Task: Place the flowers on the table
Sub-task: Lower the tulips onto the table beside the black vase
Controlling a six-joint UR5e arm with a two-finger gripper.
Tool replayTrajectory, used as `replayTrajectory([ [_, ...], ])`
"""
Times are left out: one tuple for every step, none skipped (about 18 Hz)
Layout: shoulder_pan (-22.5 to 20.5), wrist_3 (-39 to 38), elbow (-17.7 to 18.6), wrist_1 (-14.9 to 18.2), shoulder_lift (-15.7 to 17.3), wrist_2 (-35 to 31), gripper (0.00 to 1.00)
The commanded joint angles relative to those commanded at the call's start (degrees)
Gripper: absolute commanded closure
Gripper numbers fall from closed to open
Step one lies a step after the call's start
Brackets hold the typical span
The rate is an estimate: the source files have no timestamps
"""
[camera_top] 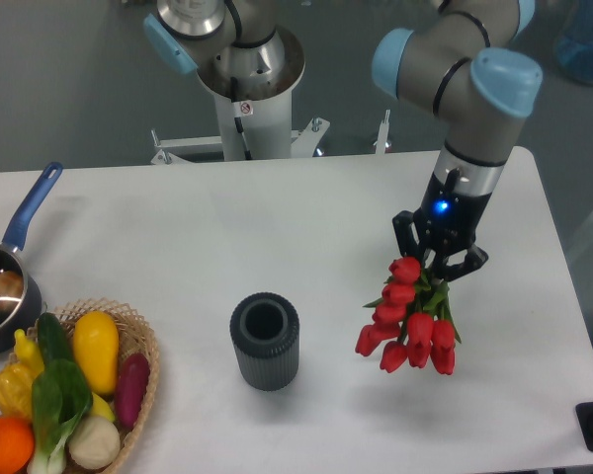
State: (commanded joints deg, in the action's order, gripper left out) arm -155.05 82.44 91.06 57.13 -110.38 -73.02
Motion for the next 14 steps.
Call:
replayTrajectory([
  [0.8, 0.1, -0.1, -0.1, -0.7, -1.2, 0.76],
  [1.2, 0.1, -0.1, -0.1, -0.9, -1.9, 0.76],
  [1.3, 0.1, -0.1, -0.1, -1.0, -1.9, 0.76],
  [1.4, 0.1, 0.0, -0.1, -1.3, -1.9, 0.76],
  [1.4, 0.1, 0.0, -0.2, -2.2, -1.9, 0.75],
  [1.4, 0.1, 0.0, -0.1, -2.7, -1.9, 0.75],
  [1.5, 0.1, 0.2, -0.1, -3.1, -1.9, 0.74],
  [1.4, 0.1, 0.3, -0.1, -3.1, -1.9, 0.74],
  [1.3, 0.1, 0.5, -0.1, -3.0, -1.8, 0.74],
  [1.3, 0.1, 1.0, 0.0, -3.1, -1.8, 0.74],
  [1.3, 0.1, 1.7, -0.1, -3.1, -1.8, 0.73],
  [1.3, 0.1, 2.2, -0.1, -3.1, -1.8, 0.73],
  [1.2, 0.1, 2.8, -0.1, -3.1, -1.8, 0.73],
  [1.3, 0.1, 3.3, -0.1, -3.1, -1.8, 0.73],
])
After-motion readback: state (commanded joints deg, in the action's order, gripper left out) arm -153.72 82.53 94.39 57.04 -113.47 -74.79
